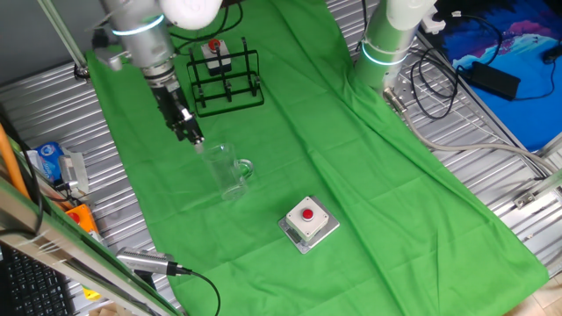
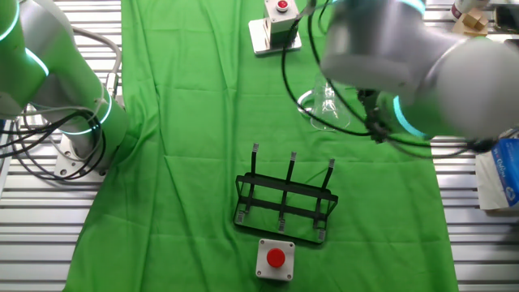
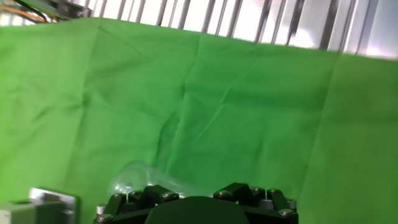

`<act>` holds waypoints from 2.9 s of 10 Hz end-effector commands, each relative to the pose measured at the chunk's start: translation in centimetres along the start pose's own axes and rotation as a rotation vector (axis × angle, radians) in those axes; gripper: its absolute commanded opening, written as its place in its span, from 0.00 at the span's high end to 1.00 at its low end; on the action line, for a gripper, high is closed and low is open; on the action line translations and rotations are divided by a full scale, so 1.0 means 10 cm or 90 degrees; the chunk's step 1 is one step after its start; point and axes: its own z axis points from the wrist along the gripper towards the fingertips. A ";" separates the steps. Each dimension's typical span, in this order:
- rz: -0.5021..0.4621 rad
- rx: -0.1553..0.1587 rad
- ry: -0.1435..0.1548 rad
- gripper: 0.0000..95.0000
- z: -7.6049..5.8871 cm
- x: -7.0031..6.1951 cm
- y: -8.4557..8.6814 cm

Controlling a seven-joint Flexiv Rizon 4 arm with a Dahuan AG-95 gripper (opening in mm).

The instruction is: Take the cup off the cup rack

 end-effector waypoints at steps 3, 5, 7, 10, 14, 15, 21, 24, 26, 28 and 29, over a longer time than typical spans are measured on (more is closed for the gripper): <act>0.037 -0.061 -0.016 0.20 0.06 0.14 0.08; 0.045 -0.065 -0.015 0.40 0.10 0.16 0.11; 0.051 -0.064 -0.014 0.40 0.16 0.16 0.14; 0.055 -0.059 -0.007 0.40 0.22 0.16 0.18; 0.059 -0.063 -0.007 0.40 0.23 0.18 0.19; 0.061 -0.065 -0.007 0.40 0.23 0.18 0.19; 0.004 0.004 0.022 0.40 0.24 0.18 0.18; -0.007 0.007 0.039 0.40 0.24 0.18 0.18; -0.014 0.005 0.080 0.40 0.24 0.18 0.18; -0.032 0.000 0.117 0.40 0.24 0.18 0.18; -0.035 -0.011 0.141 0.40 0.24 0.18 0.18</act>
